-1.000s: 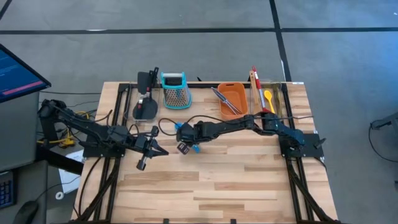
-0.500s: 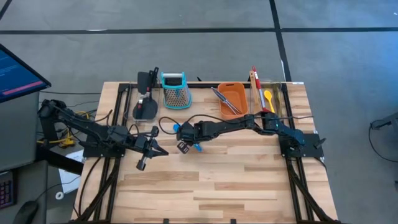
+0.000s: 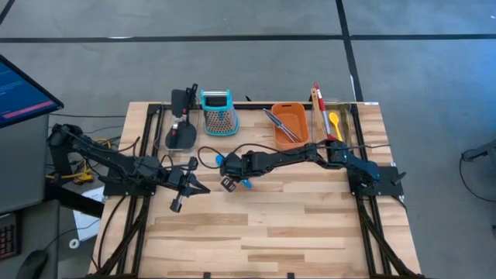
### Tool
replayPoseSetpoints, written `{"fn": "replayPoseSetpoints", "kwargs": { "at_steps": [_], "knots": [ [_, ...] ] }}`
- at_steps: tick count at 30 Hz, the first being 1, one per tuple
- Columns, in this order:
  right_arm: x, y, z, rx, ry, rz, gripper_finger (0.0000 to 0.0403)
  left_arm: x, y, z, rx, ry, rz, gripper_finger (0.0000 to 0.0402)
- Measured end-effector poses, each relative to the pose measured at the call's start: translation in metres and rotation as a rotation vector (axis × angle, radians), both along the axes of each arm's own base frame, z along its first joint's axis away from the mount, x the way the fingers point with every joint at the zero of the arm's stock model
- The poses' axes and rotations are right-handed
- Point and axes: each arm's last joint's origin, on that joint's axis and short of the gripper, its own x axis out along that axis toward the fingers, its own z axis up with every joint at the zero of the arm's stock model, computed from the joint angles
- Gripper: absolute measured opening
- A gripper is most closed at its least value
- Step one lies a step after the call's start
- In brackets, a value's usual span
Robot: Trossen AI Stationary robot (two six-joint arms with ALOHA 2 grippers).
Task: Pick & Place Kitchen Items
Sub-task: Put the blue serving spoon into the right transparent bin
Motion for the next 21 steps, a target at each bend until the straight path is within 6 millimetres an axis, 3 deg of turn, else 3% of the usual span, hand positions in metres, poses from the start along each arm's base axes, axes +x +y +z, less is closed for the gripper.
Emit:
{"fn": "replayPoseSetpoints", "kwargs": {
  "at_steps": [11, 16, 21],
  "knots": [
    [-0.001, 0.003, 0.01, -0.017, -0.008, 0.047, 0.0029, 0.0, 0.0, 0.0, 0.0, 0.0, 0.0, 0.0002],
    [-0.008, 0.012, 0.028, -0.037, 0.009, 0.106, 0.0029, 0.0, 0.0, 0.0, 0.0, 0.0, -0.001, 0.0002],
    [-0.018, 0.022, 0.06, -0.129, -0.001, 0.098, 0.0029, 0.0, 0.0, 0.0, -0.001, 0.0, -0.001, 0.0002]
  ]
}}
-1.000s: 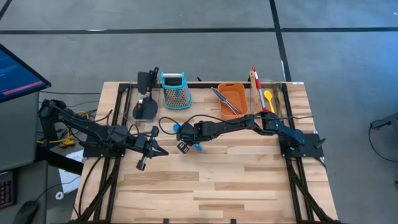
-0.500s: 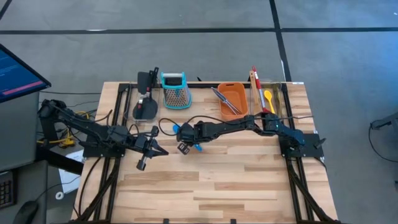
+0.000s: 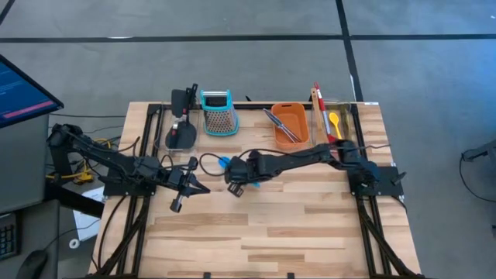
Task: Pick & Place Kitchen Items
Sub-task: Put the blue serving spoon into the right transparent bin
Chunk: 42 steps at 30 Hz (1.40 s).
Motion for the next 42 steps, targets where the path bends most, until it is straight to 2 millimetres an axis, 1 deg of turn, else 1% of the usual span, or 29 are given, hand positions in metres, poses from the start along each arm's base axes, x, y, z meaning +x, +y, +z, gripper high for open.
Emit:
{"fn": "replayPoseSetpoints", "kwargs": {
  "at_steps": [5, 8, 13, 19, 23, 27, 29, 32, 35, 39, 42],
  "knots": [
    [-0.015, 0.004, 0.025, -0.103, 0.033, -0.029, 0.0026, 0.0, 0.0, 0.0, -0.003, 0.001, 0.0, 0.0002],
    [-0.025, 0.004, 0.041, -0.156, 0.046, -0.054, 0.0026, 0.0, 0.0, 0.0, -0.038, 0.01, -0.004, 0.0002],
    [-0.042, -0.002, 0.057, -0.236, 0.099, -0.139, 0.0026, 0.0, 0.0, 0.0, -0.051, 0.014, -0.004, 0.0002],
    [-0.074, -0.008, 0.079, -0.322, 0.209, -0.274, 0.0026, 0.0, 0.0, 0.0, -0.051, 0.014, -0.004, 0.0002],
    [-0.098, -0.013, 0.1, -0.379, 0.241, -0.356, 0.0026, 0.0, 0.0, 0.0, -0.051, 0.015, -0.004, 0.0002],
    [-0.122, -0.021, 0.115, -0.374, 0.24, -0.394, 0.0026, 0.0, 0.0, -0.001, -0.049, 0.021, -0.009, 0.0002],
    [-0.138, -0.028, 0.121, -0.363, 0.234, -0.415, 0.0026, 0.0, 0.0, -0.002, -0.045, 0.034, -0.014, 0.0002],
    [-0.164, -0.041, 0.123, -0.335, 0.207, -0.456, 0.0026, 0.0, 0.0, -0.003, -0.042, 0.04, -0.014, 0.0002],
    [-0.189, -0.054, 0.119, -0.311, 0.154, -0.499, 0.0026, 0.0, 0.0, -0.003, -0.042, 0.04, -0.014, 0.0002],
    [-0.22, -0.076, 0.103, -0.284, 0.066, -0.592, 0.0026, 0.0, 0.0, -0.003, -0.043, 0.039, -0.014, 0.0002],
    [-0.242, -0.093, 0.086, -0.284, 0.013, -0.665, 0.0026, 0.0, 0.0, -0.002, -0.043, 0.038, -0.015, 0.0002]
  ]
}}
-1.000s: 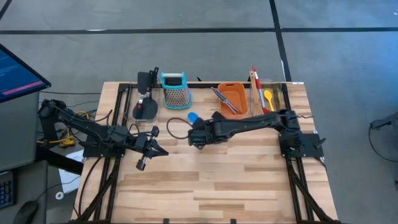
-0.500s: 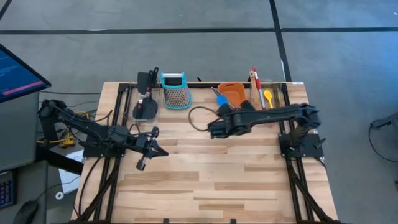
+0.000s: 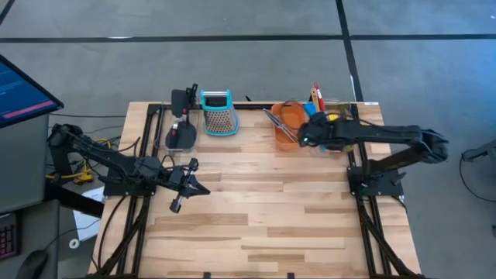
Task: Pick & Place Kitchen Items
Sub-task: Put the blue serving spoon into the right transparent bin
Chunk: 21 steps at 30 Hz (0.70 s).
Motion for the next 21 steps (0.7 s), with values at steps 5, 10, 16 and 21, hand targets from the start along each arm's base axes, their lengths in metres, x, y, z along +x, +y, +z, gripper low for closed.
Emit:
{"fn": "replayPoseSetpoints", "kwargs": {
  "at_steps": [5, 10, 16, 21],
  "knots": [
    [-0.026, -0.027, -0.025, -0.062, -0.092, -0.083, 0.0026, 0.0, 0.0, 0.0, 0.0, -0.001, 0.0, 0.0002],
    [-0.04, -0.046, -0.033, -0.089, -0.108, -0.125, 0.0026, 0.0, 0.0, 0.0, 0.0, -0.001, 0.0, 0.0002],
    [-0.048, -0.059, -0.035, -0.067, -0.085, -0.166, 0.0026, 0.0, 0.0, 0.0, 0.001, 0.0, 0.0, 0.0002],
    [-0.055, -0.067, -0.035, -0.056, -0.07, -0.211, 0.0026, 0.0, 0.0, 0.0, 0.001, 0.001, 0.0, 0.0002]
  ]
}}
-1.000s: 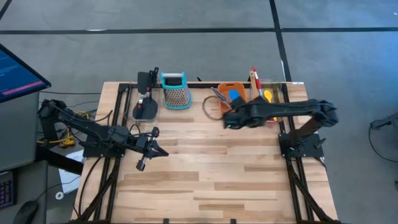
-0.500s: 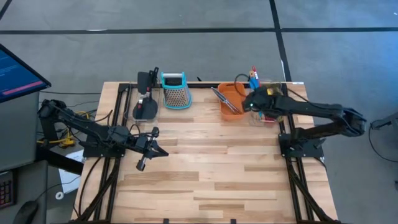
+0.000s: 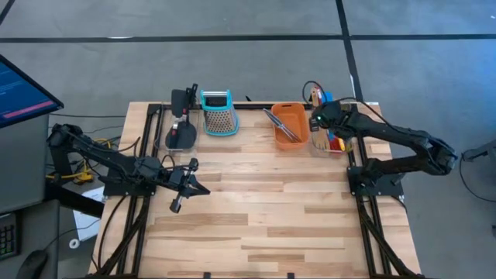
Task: Pick & Place Kitchen Items
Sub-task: Put the blue serving spoon into the right transparent bin
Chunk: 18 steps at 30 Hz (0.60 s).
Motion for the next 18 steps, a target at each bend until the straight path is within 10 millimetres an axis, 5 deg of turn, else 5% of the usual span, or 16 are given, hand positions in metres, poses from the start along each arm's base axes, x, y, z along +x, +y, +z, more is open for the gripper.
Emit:
{"fn": "replayPoseSetpoints", "kwargs": {
  "at_steps": [8, 18],
  "knots": [
    [-0.008, -0.011, -0.002, 0.015, -0.025, -0.057, 0.0026, 0.0, 0.0, 0.0, 0.0, 0.0, 0.0, 0.0002],
    [-0.019, -0.01, -0.035, 0.081, -0.068, -0.063, 0.0026, 0.0, 0.0, 0.0, 0.003, -0.001, 0.0, 0.0002]
  ]
}}
